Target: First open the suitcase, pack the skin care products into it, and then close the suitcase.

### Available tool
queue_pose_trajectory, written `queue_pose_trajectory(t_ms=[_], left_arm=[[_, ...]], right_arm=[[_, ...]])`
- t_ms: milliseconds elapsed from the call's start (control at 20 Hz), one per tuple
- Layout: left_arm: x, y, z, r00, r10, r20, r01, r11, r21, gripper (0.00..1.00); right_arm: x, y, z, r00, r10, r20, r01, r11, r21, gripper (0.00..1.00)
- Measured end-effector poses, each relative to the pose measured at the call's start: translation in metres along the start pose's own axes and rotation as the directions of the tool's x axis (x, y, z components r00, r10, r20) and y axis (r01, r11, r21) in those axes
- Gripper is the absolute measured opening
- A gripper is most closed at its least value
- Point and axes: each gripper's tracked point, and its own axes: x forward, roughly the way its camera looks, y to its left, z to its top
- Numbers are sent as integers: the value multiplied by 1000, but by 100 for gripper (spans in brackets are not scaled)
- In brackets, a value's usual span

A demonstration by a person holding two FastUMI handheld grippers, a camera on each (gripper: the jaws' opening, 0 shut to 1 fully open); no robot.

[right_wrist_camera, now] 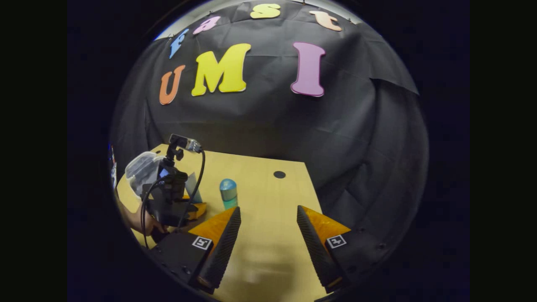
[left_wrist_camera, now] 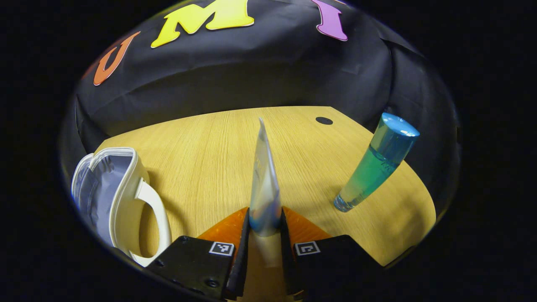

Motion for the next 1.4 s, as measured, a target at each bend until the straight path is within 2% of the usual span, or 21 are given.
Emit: queue_pose_trajectory(t_ms=[50, 100, 250, 400, 500, 700, 1000, 1050, 1100, 1250, 1350, 1400], left_arm=[[-9, 2, 3, 1000, -5, 1, 5, 1000, -2, 46], [-20, 3, 6, 1000, -8, 7, 8, 1000, -9, 38], [-61, 6, 18, 999, -33, 24, 34, 999, -28, 38], [-109, 22, 26, 999, -13, 45, 15, 999, -43, 38], [-133, 37, 30, 998, 12, 55, -10, 999, -52, 38], [-173, 81, 30, 993, 96, 69, -90, 992, -84, 38], [-202, 140, 13, 979, 202, 33, -194, 967, -167, 38], [-205, 146, 10, 977, 210, 26, -202, 963, -178, 38], [-207, 151, 8, 977, 214, 22, -206, 961, -186, 38], [-209, 161, 4, 975, 222, 25, -213, 958, -194, 38], [-209, 168, 1, 975, 222, 17, -215, 959, -185, 38], [-209, 172, 2, 975, 220, 19, -213, 959, -185, 38]], right_arm=[[4, 8, -1, 1000, 16, 5, -16, 1000, 2, 80], [8, 16, -3, 999, 31, 7, -31, 1000, -2, 80], [24, 42, -15, 997, 82, -4, -82, 997, -4, 81], [56, 66, -29, 992, 121, -39, -120, 993, 12, 80], [78, 77, -41, 988, 135, -78, -133, 991, 33, 80], [123, 82, -57, 984, 117, -133, -103, 989, 108, 79], [162, 91, -73, 976, 105, -192, -78, 987, 142, 80], [164, 93, -73, 975, 107, -194, -78, 985, 151, 70], [167, 97, -72, 974, 109, -197, -78, 984, 158, 64], [174, 92, -73, 974, 76, -212, -44, 987, 153, 60], [175, 93, -73, 970, 68, -233, -29, 985, 169, 41], [173, 92, -72, 969, 61, -240, -20, 985, 171, 41]])
